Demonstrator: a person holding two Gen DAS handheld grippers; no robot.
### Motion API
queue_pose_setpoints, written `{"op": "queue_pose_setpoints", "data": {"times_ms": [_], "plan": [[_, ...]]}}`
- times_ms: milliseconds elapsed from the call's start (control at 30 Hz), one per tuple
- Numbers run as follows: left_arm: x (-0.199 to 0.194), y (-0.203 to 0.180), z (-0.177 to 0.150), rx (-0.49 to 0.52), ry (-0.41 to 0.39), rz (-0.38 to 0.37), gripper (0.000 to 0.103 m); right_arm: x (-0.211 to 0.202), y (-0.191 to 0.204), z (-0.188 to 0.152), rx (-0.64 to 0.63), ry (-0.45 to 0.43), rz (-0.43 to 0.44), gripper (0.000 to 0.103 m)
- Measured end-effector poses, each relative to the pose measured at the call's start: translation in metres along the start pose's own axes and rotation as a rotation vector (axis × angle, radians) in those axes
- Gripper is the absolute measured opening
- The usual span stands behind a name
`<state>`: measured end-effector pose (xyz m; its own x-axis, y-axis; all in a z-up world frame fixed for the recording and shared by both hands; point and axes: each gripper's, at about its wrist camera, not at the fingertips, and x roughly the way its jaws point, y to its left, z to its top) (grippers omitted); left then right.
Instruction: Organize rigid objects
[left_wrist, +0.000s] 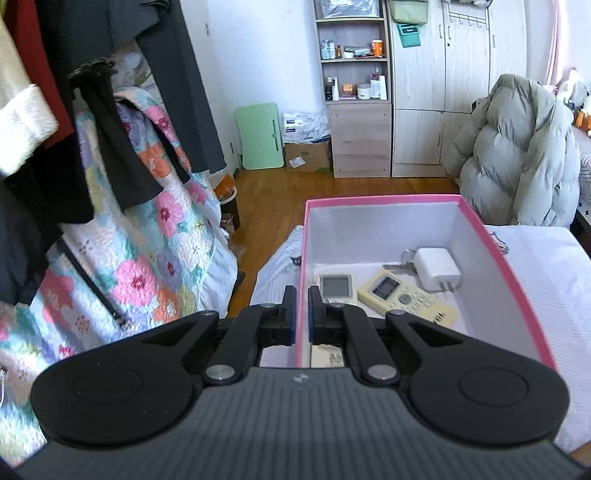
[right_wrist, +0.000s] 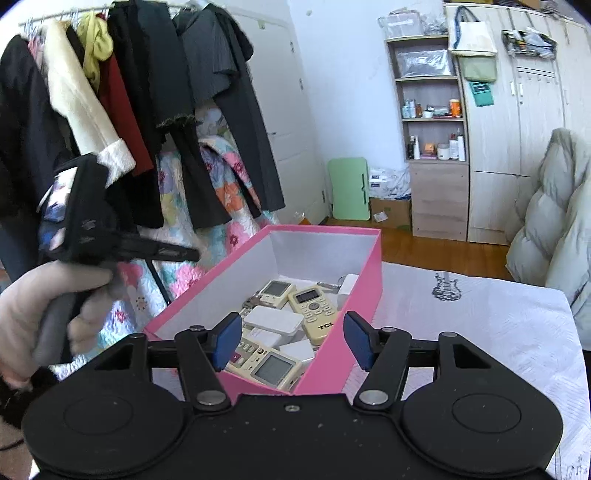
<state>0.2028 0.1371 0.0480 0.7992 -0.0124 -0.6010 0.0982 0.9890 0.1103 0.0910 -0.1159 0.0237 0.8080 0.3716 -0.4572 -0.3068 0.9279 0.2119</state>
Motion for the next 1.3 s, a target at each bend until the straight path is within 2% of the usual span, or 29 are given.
{"op": "queue_pose_setpoints", "data": {"times_ms": [200,333,400,700,833,867,900,967,1100,1200,1300], "plan": [[-0.038,-0.014,-0.022,-0.046,0.013,-0.039,0.021,-0.014,-0.004,-0.002,0.014,-0.037,-0.045,0.067],[-0.054,-0.026,-0.036,-0.069,0.016,-0.061,0.026,-0.027,-0.003,-0.003,-0.006,-0.047,-0.084,0.068],[-0.062,-0.033,-0.043,-0.071,0.013,-0.069,0.032,-0.033,-0.003,-0.004,-0.021,-0.054,-0.117,0.068],[-0.081,-0.059,-0.07,-0.047,0.017,-0.071,0.049,-0.05,-0.022,-0.013,0.009,-0.051,-0.216,0.069],[-0.083,-0.068,-0.077,-0.046,0.029,-0.067,0.055,-0.052,-0.024,-0.017,0.008,-0.041,-0.234,0.07],[-0.084,-0.07,-0.08,-0.042,0.033,-0.064,0.06,-0.052,-0.025,-0.018,0.008,-0.039,-0.236,0.071],[-0.085,-0.073,-0.081,-0.039,0.041,-0.065,0.065,-0.053,-0.025,-0.019,0.008,-0.036,-0.242,0.072],[-0.085,-0.078,-0.084,-0.033,0.047,-0.071,0.069,-0.052,-0.026,-0.02,0.007,-0.03,-0.255,0.074],[-0.089,-0.088,-0.087,-0.024,0.054,-0.074,0.082,-0.054,-0.03,-0.023,0.018,-0.029,-0.289,0.09],[-0.091,-0.091,-0.088,-0.035,0.058,-0.069,0.09,-0.057,-0.031,-0.025,0.018,-0.037,-0.315,0.098],[-0.091,-0.094,-0.088,-0.039,0.067,-0.052,0.098,-0.059,-0.033,-0.025,0.031,-0.031,-0.345,0.101]]}}
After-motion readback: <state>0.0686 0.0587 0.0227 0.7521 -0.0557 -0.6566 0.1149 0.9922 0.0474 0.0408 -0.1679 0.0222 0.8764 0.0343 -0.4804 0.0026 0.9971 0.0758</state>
